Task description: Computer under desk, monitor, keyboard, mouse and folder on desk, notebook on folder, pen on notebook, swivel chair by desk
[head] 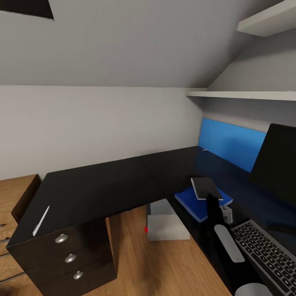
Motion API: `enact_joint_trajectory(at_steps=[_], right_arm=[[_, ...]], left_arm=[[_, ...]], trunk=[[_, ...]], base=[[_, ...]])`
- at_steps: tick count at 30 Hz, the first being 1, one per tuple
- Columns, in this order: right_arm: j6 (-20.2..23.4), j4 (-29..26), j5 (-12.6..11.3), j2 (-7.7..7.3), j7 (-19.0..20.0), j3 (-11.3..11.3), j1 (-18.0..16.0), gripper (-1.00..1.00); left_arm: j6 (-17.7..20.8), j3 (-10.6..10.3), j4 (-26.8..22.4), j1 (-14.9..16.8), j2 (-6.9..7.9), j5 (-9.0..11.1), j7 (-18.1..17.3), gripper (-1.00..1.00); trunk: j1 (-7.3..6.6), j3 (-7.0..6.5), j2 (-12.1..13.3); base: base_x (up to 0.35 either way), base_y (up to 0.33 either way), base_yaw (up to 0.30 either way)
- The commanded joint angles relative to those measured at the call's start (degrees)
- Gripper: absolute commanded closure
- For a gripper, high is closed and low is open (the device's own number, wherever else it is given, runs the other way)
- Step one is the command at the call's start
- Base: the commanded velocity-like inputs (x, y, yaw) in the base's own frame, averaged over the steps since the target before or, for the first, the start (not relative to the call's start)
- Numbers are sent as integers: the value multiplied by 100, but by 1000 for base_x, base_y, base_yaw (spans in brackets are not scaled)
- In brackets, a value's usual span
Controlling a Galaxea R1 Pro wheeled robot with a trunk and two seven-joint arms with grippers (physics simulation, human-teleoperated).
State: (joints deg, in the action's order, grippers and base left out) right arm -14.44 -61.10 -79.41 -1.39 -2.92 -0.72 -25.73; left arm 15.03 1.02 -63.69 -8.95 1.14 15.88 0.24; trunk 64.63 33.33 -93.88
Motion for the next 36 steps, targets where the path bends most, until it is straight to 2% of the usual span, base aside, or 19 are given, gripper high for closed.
enact_joint_trajectory(at_steps=[1,7,15,26,36], right_arm=[[-24,-8,-40,-2,-10,10,-4,100],[-24,9,-40,-9,-49,-10,-7,100],[-20,37,-37,-10,-353,16,-6,100],[-15,54,-39,-3,-380,36,-11,100],[-9,54,-39,-9,-556,37,-11,100]], left_arm=[[26,3,-12,-1,0,56,3,-100],[18,3,-12,-1,0,56,3,-100],[17,3,-12,-1,0,56,3,-100],[17,3,-12,-1,0,56,-5,-100],[17,-3,-12,-1,-3,62,-6,-100]], trunk=[[3,5,-2],[3,5,-2],[3,5,-2],[3,5,-2],[3,5,-2]], base=[[176,0,0],[35,0,0],[2,0,0],[0,0,0],[0,0,0]])
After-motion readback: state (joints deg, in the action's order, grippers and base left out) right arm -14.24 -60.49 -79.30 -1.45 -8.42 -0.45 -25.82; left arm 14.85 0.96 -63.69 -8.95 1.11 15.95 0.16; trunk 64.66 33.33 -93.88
